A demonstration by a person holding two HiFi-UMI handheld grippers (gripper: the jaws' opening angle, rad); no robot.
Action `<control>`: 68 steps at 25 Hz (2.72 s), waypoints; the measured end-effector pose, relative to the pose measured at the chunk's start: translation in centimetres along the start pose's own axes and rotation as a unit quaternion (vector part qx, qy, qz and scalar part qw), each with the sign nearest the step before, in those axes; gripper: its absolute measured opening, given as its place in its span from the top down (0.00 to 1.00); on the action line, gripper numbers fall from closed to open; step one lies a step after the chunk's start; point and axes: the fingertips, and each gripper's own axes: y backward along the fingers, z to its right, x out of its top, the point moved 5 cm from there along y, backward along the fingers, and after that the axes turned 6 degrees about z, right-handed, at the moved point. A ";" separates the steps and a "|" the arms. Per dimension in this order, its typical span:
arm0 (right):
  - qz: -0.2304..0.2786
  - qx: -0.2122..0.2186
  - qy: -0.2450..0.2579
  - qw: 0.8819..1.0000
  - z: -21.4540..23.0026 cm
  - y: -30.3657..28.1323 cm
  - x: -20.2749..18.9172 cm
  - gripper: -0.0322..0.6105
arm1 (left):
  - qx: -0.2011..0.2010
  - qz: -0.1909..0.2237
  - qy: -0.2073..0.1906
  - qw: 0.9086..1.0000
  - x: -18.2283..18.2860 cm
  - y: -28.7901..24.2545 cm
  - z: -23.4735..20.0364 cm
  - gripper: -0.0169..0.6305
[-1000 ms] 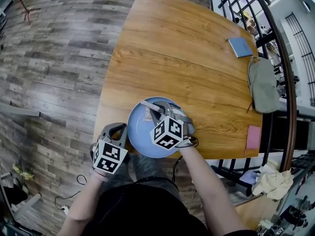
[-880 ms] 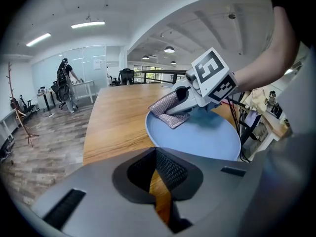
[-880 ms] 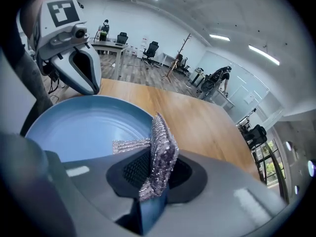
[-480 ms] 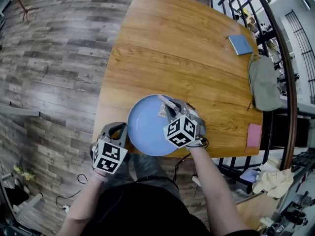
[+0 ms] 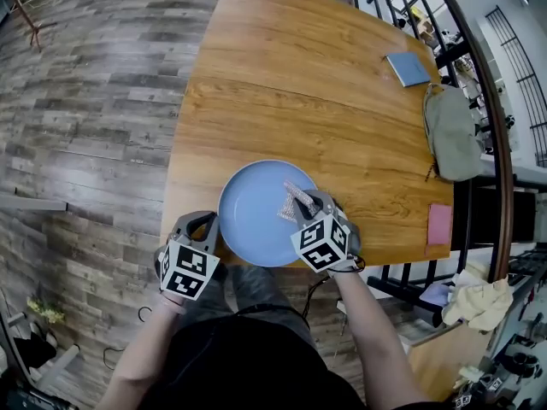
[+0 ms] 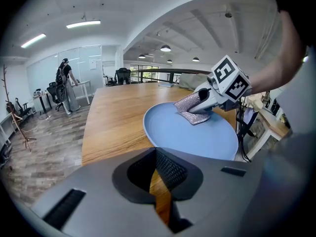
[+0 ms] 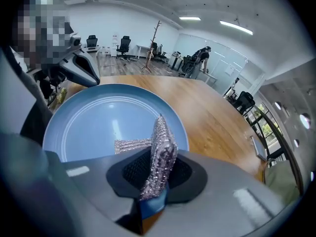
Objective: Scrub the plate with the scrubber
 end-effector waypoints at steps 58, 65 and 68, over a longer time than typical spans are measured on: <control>-0.008 0.004 -0.084 0.996 -3.9 1.5 0.0 0.84 | -0.019 -0.021 -0.015 0.999 -0.8 0.9 1.0 0.98; -0.007 0.016 -0.080 0.997 -6.4 1.6 0.8 0.84 | -0.033 -0.025 -0.026 0.999 -1.2 0.9 1.6 0.98; -0.005 0.020 -0.069 0.997 -7.4 1.4 1.5 0.84 | -0.037 -0.027 -0.029 0.999 -1.3 1.1 1.6 0.98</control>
